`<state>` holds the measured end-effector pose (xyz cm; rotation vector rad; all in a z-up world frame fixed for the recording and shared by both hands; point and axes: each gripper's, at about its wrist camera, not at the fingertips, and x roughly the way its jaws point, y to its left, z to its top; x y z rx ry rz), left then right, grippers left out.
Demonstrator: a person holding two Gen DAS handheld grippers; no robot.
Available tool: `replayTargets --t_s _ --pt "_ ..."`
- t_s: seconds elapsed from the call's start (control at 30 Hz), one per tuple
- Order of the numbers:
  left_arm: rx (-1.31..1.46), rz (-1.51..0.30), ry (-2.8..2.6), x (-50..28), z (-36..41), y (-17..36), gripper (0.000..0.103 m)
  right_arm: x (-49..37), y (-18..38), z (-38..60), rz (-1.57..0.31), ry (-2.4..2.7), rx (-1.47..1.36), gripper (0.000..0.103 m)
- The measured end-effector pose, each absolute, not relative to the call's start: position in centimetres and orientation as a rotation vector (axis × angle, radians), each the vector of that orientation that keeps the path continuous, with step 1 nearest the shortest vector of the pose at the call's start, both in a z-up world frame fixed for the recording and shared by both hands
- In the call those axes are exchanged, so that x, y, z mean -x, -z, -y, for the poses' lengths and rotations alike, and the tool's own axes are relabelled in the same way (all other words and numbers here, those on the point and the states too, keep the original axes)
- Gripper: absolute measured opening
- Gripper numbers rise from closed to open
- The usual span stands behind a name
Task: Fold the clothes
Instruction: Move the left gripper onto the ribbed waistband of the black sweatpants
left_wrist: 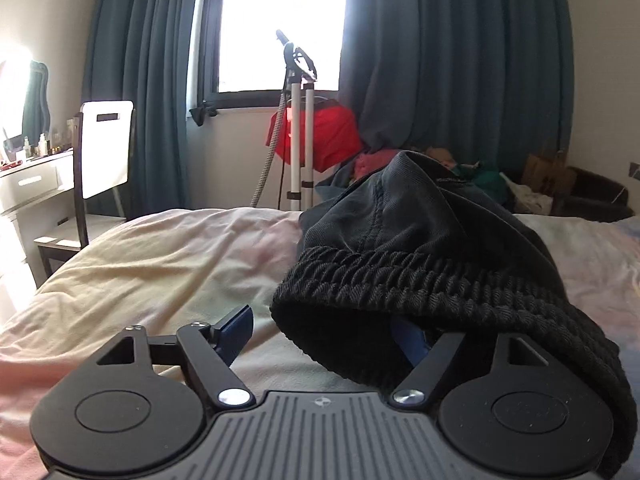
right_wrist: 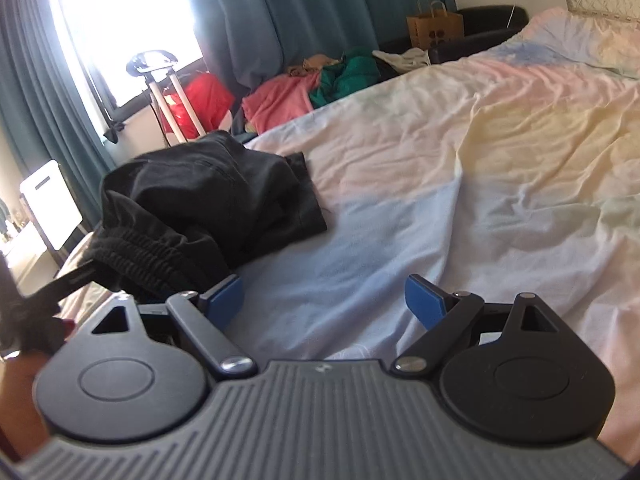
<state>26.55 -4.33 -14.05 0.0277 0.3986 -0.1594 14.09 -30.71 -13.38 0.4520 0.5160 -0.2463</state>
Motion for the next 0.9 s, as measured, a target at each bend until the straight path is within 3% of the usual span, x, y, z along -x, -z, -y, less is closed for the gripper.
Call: replayTargets --t_s 0.17,0.3,0.4,0.43,0.47,0.63,0.7,0.9 --pt "-0.041 -0.41 0.207 -27.9 3.5 15.4 0.085 -15.3 14.1 30.3 -0.534 0.233 -0.45 0.089" --pt "-0.039 -0.425 0.156 -30.8 3.5 16.1 0.093 -15.7 14.5 30.2 -0.542 0.236 -0.449 0.089" --pt "0.004 -0.447 0.13 -33.5 3.5 16.1 0.092 -15.7 14.6 30.4 -0.542 0.257 -0.448 0.089" --pt "0.044 -0.452 0.136 -34.2 3.3 15.8 0.085 -15.8 14.6 30.5 -0.542 0.265 -0.446 0.089" --pt "0.086 -0.458 0.144 -34.9 3.1 15.5 0.067 -15.8 14.7 30.4 -0.541 0.267 -0.442 0.089" --pt "0.294 -0.513 0.15 -37.5 1.9 13.9 0.022 -16.2 14.8 29.8 -0.549 0.266 -0.415 0.089" --pt "0.36 -0.454 0.099 -37.5 0.2 12.1 0.016 -16.1 14.8 29.8 -0.55 0.257 -0.425 0.089" --pt "0.349 -0.345 -0.086 -40.8 -5.0 5.9 0.014 -16.5 15.0 29.8 -0.543 0.271 -0.418 0.089"
